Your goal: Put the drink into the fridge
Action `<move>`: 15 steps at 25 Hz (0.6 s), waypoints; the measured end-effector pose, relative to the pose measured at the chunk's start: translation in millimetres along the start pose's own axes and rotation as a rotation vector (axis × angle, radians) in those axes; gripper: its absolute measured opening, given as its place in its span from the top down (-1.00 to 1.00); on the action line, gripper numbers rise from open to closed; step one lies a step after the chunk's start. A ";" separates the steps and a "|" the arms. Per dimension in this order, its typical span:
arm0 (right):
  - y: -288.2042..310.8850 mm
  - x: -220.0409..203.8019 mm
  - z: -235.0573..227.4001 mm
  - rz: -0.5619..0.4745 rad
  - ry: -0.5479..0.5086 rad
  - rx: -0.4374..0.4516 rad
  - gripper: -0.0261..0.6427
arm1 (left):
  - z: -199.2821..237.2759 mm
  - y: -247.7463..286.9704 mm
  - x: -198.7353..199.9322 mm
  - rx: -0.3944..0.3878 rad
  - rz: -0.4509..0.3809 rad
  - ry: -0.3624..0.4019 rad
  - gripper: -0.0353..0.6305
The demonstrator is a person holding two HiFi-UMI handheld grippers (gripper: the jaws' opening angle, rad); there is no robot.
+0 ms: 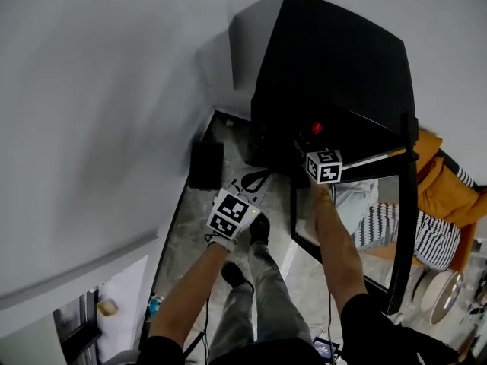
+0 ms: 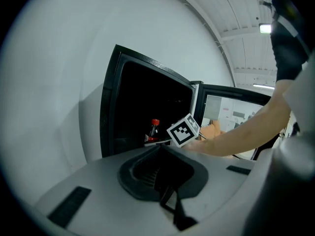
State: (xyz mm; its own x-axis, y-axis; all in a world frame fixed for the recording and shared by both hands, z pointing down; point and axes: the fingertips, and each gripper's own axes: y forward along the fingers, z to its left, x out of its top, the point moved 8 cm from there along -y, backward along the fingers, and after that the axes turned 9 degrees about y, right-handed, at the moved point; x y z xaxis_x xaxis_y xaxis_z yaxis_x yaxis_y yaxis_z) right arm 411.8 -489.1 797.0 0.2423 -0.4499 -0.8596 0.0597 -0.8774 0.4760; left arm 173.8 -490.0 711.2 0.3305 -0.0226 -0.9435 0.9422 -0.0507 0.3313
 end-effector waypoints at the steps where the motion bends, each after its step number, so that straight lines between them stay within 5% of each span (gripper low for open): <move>1: 5.0 -1.7 -3.3 0.002 0.001 -0.006 -0.01 | 0.7 1.7 -2.3 -0.002 0.002 -0.001 0.88; 15: 38.5 -9.6 -22.2 -0.053 0.011 -0.076 -0.01 | 15.2 2.6 -22.0 0.027 -0.002 -0.045 0.88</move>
State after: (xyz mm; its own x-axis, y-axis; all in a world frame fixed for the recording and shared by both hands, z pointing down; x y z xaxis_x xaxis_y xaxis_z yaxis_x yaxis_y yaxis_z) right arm 433.3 -514.8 827.7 0.2475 -0.4013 -0.8819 0.1455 -0.8845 0.4434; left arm 168.1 -504.8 732.8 0.3255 -0.0668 -0.9432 0.9407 -0.0781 0.3302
